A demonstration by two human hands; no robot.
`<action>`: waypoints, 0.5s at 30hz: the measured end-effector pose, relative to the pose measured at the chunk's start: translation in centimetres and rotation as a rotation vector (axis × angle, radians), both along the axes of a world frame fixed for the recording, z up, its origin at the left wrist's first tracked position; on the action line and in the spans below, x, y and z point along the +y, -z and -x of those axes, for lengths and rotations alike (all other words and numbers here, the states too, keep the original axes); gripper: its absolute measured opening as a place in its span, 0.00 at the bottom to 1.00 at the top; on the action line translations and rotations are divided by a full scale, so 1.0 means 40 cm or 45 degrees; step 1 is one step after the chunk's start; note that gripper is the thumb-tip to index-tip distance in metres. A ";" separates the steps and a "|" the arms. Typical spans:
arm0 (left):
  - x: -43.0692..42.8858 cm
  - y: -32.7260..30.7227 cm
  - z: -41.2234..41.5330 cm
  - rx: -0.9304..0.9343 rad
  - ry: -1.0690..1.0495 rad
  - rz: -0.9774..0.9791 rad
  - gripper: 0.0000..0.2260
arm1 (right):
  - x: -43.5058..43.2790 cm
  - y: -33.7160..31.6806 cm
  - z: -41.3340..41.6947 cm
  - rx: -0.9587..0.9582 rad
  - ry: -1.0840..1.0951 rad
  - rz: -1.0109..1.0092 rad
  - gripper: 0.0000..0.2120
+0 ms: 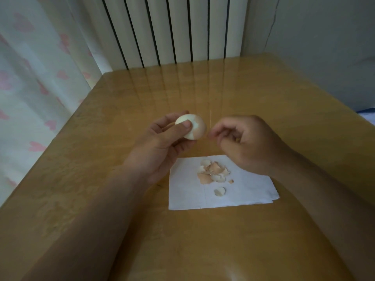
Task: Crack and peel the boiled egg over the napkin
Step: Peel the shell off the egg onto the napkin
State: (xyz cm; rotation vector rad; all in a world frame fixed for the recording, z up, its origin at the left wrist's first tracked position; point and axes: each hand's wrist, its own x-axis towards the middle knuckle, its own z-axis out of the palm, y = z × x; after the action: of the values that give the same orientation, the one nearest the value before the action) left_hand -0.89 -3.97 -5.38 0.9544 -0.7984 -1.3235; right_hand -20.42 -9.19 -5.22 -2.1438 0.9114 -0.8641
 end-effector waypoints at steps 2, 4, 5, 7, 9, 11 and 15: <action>0.000 0.007 0.004 -0.057 0.045 0.025 0.17 | -0.002 -0.010 0.000 -0.200 0.032 -0.133 0.03; 0.000 0.014 0.004 -0.155 0.069 0.056 0.18 | -0.001 -0.016 -0.001 -0.297 0.031 -0.226 0.05; 0.000 0.017 0.003 -0.214 0.066 0.070 0.19 | 0.000 -0.017 -0.001 -0.306 0.030 -0.238 0.07; 0.001 0.022 0.000 -0.338 0.056 0.105 0.21 | 0.002 -0.016 -0.002 -0.289 0.024 -0.236 0.09; 0.002 0.027 0.001 -0.420 0.065 0.131 0.22 | 0.001 -0.011 -0.003 -0.256 0.018 -0.219 0.09; 0.004 0.029 0.003 -0.484 0.064 0.134 0.22 | -0.001 -0.004 -0.004 -0.251 0.009 -0.202 0.08; 0.012 0.021 0.009 -0.639 0.055 0.099 0.25 | -0.008 0.011 -0.008 -0.289 0.009 -0.181 0.07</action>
State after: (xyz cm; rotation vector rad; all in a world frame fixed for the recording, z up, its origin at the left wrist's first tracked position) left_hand -1.23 -3.49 -6.23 1.2324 -1.2482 -1.0892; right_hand -20.10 -9.51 -5.64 -1.8784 0.8387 -0.9923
